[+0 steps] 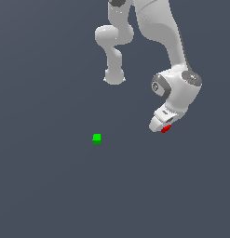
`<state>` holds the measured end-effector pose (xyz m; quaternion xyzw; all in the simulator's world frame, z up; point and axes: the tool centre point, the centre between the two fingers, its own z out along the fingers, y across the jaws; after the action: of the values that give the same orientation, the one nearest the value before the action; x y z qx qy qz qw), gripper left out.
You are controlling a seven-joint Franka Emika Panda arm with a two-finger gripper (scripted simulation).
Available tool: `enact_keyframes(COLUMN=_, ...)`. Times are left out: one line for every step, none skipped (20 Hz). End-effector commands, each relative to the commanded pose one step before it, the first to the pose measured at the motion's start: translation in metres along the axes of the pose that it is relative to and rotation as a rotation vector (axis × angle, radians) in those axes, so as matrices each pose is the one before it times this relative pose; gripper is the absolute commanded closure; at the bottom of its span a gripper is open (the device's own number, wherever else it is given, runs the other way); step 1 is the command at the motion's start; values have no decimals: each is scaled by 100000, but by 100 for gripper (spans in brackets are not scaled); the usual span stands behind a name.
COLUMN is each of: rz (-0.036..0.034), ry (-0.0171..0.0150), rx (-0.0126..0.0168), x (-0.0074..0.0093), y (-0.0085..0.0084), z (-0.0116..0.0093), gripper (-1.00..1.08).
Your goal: Stack the red cube on top of the green cube.
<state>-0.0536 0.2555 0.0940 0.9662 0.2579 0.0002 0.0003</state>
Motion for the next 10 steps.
enact_keyframes(rz=-12, ry=-42, rx=6, x=-8, y=-14, z=-1331, gripper=108)
enact_keyframes(rz=0, ry=0, rx=0, x=15, y=-4, z=-383, gripper=108)
enact_keyframes(rz=-7, ry=8, rx=68, x=16, y=0, z=-318, gripper=108)
enact_keyframes(rz=0, ry=0, rx=0, x=16, y=-3, z=-247, gripper=108)
enact_keyframes(rz=0, ry=0, rx=0, x=13, y=-2, z=-175, gripper=108)
enact_keyframes(rz=0, ry=0, rx=0, x=9, y=-2, z=-104, gripper=108)
enact_keyframes(rz=0, ry=0, rx=0, x=3, y=-1, z=-34, gripper=108)
enact_keyframes(rz=18, ry=94, rx=-20, x=16, y=17, z=169, gripper=108)
enact_keyframes(rz=0, ry=0, rx=0, x=-19, y=37, z=7, gripper=108)
enact_keyframes(rz=0, ry=0, rx=0, x=-57, y=111, z=20, gripper=108)
